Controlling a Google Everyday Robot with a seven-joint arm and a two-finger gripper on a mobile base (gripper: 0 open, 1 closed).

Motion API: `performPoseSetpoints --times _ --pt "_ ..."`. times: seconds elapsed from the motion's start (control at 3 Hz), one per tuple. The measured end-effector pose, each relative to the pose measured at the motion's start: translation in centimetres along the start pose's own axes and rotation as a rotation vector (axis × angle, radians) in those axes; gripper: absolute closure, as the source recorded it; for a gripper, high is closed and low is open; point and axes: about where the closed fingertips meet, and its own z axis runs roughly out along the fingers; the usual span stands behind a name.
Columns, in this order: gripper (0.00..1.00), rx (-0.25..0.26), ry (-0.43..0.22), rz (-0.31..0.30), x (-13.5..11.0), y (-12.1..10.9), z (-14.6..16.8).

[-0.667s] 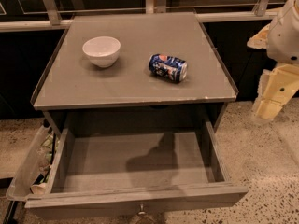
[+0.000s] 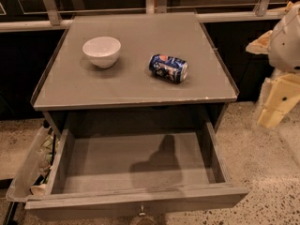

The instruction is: Close top drawer

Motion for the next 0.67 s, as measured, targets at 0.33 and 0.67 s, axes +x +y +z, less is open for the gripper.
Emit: performPoseSetpoints --times 0.33,0.67 --pt "0.18 -0.018 -0.067 -0.026 -0.1 2.4 1.2" --pt "0.42 -0.029 -0.129 -0.032 0.5 5.5 2.8"
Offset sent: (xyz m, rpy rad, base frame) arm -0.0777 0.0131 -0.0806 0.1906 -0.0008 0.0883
